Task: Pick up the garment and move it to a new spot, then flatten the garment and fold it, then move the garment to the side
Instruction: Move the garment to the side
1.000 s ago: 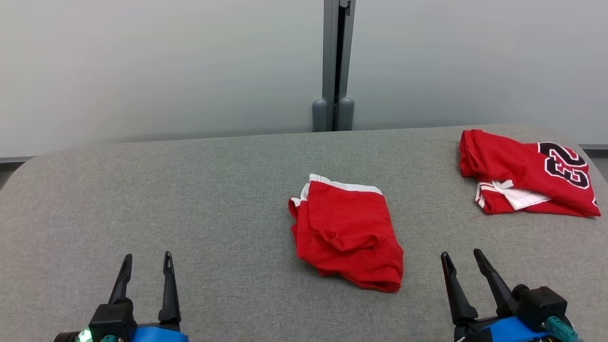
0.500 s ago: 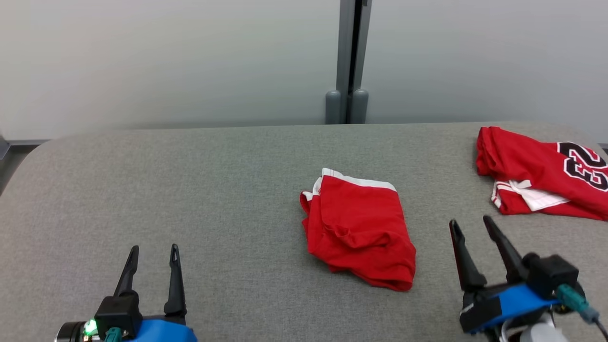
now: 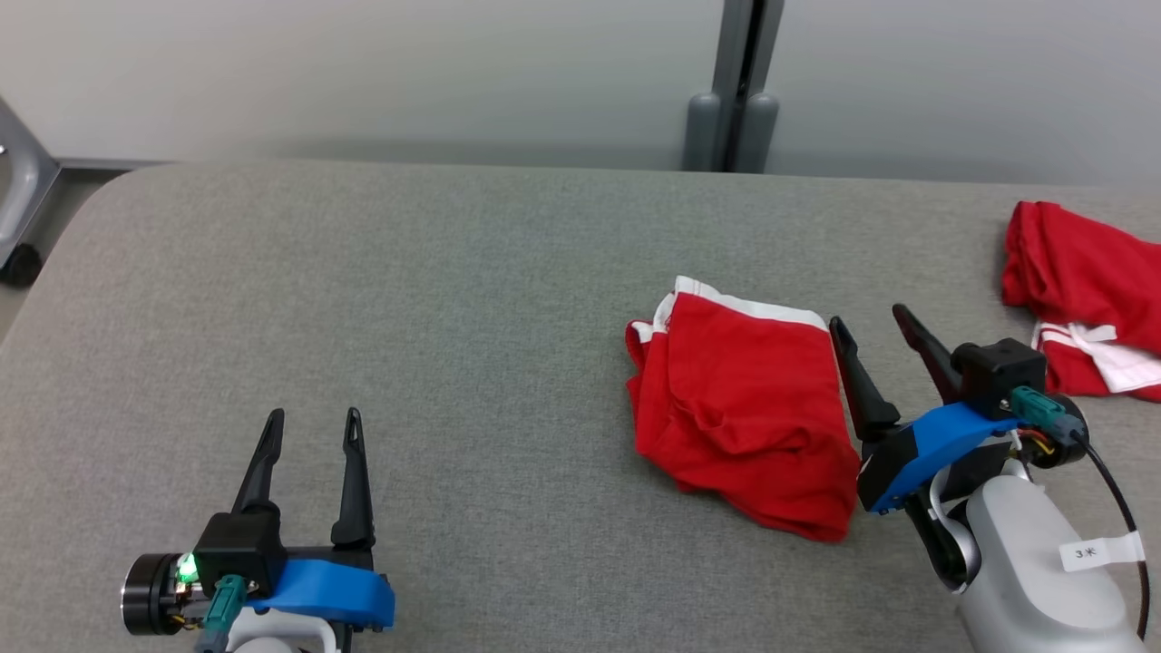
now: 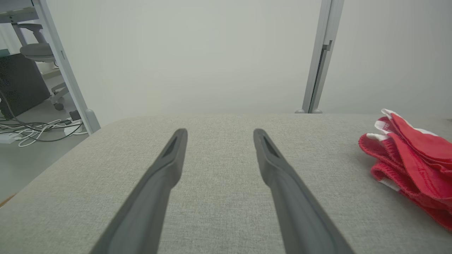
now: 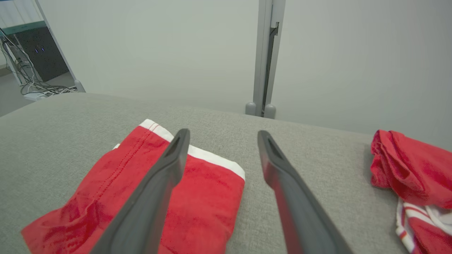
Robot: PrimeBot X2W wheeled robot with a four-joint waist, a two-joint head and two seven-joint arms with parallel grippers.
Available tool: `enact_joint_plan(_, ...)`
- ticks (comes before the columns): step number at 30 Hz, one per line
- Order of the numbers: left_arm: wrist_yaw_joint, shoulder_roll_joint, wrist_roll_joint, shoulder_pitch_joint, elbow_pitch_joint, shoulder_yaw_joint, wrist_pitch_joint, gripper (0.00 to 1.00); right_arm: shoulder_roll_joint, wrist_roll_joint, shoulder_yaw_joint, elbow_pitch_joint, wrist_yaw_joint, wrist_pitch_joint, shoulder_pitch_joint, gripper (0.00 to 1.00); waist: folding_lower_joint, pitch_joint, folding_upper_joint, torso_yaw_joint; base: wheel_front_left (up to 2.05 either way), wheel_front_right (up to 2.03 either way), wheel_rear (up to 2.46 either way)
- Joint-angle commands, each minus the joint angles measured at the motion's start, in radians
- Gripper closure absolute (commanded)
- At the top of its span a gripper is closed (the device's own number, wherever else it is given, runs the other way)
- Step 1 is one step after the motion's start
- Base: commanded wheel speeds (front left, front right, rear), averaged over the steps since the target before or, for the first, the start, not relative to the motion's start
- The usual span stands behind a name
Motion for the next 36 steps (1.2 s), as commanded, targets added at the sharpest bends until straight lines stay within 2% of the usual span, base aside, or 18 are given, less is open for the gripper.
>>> enact_joint_plan(1,0.002,0.000,-0.005,-0.020,-0.001,-0.003,-0.004,0.00,-0.002,0.007,0.008,0.051,0.000,0.003,-0.026,0.00,-0.0001,0.023,-0.0002,0.022,0.00,0.00,0.00)
enact_joint_plan(7,0.006,-0.002,-0.011,-0.049,-0.008,-0.014,-0.004,0.00,0.006,0.029,0.031,0.271,0.000,-0.006,-0.075,0.00,-0.0001,0.064,-0.0002,0.047,0.00,0.00,0.00)
enact_joint_plan(18,0.006,-0.002,-0.015,-0.070,-0.002,-0.019,-0.004,0.00,0.078,0.095,0.115,0.448,0.001,-0.027,-0.078,0.00,-0.0001,0.096,-0.0002,0.041,0.00,0.00,0.00)
enact_joint_plan(19,0.005,-0.002,-0.015,-0.072,-0.002,-0.020,-0.004,0.00,0.085,0.106,0.124,0.452,0.002,-0.028,-0.078,0.63,-0.0001,0.096,-0.0002,0.041,0.00,0.00,0.00)
enact_joint_plan(20,0.005,-0.002,-0.016,-0.074,-0.001,-0.020,-0.004,0.00,0.086,0.114,0.133,0.451,0.002,-0.030,-0.079,0.89,-0.0001,0.097,-0.0002,0.040,0.00,0.00,0.00)
enact_joint_plan(21,0.005,-0.002,-0.017,-0.077,0.000,-0.021,-0.004,0.00,0.083,0.121,0.140,0.449,0.002,-0.032,-0.083,1.00,-0.0001,0.097,-0.0002,0.039,0.00,0.00,0.00)
enact_joint_plan(30,0.006,-0.003,-0.026,-0.095,-0.023,-0.023,-0.004,0.00,-0.018,0.117,0.169,0.374,0.000,-0.044,-0.174,1.00,-0.0001,0.117,-0.0002,0.022,0.00,0.00,0.00)
enact_joint_plan(36,0.011,-0.003,-0.037,-0.127,-0.074,-0.026,-0.004,0.00,-0.121,0.093,0.234,0.324,0.000,-0.045,-0.286,1.00,-0.0001,0.180,-0.0002,-0.017,0.00,0.00,0.00)
